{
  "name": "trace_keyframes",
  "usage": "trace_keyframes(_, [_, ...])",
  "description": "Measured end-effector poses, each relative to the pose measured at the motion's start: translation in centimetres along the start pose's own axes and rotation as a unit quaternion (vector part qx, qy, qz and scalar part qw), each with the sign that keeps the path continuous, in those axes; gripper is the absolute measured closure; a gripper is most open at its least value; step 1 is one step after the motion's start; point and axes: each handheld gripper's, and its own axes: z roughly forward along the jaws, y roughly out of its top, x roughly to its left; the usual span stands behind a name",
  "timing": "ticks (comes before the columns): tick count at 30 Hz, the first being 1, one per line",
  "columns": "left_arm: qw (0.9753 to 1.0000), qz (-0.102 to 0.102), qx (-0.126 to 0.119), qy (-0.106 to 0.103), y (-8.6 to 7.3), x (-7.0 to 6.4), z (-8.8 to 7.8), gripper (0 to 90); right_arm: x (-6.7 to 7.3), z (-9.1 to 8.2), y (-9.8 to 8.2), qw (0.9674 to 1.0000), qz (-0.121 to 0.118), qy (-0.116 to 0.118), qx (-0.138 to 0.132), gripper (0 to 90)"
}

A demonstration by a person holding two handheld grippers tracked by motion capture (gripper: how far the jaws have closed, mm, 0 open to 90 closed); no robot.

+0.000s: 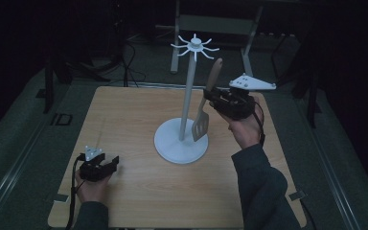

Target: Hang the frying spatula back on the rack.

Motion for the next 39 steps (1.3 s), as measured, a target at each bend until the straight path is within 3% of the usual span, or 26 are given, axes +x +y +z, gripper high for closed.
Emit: trace_keyframes(39, [1.0000, -0.001, 0.000, -0.002, 0.0, 0.0, 0.0, 40.0, 0.2, 1.5, 1.5, 0.9997, 0.000, 0.018, 0.019, 74.7])
